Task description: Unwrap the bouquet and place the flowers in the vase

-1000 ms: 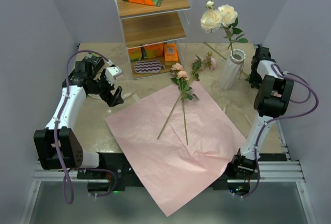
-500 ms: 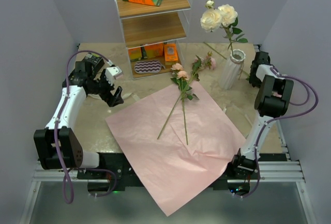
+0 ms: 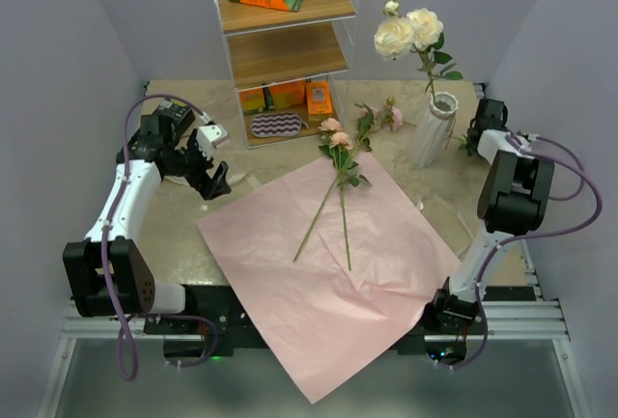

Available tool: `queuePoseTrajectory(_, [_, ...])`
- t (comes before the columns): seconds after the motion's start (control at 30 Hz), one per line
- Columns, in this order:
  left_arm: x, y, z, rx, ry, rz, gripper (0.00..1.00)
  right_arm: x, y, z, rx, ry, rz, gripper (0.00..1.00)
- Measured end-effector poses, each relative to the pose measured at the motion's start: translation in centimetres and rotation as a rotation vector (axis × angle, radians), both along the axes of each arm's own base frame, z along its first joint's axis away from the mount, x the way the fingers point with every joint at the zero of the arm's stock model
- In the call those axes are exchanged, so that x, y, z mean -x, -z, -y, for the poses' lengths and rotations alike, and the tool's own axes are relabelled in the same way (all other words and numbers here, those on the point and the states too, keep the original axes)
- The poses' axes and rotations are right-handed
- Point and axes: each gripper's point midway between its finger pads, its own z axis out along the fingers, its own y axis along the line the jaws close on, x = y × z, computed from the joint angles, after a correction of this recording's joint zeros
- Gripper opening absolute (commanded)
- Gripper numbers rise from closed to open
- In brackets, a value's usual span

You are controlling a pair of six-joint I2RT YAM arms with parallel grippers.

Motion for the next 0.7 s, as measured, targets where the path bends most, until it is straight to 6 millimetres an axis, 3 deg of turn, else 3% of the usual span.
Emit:
queuePoseTrajectory(0.37, [0.7,-0.5,0.1,0.003,0.005,0.015,0.99,0.6,-15.5,-2.0,0.426,-0.075,0.142,0.00])
queuePoseTrajectory(0.57, [1.0,-0.7,0.2,0.006,0.007,0.013,0.99,1.6,-19.9,-2.3,0.585,-0.083,0.153,0.00])
queuePoseTrajectory(0.7, [1.1,-0.7,0.3,0.008,0.008,0.009,0.99,2.4,-21.3,-2.7,0.646,-0.088,0.161,0.00])
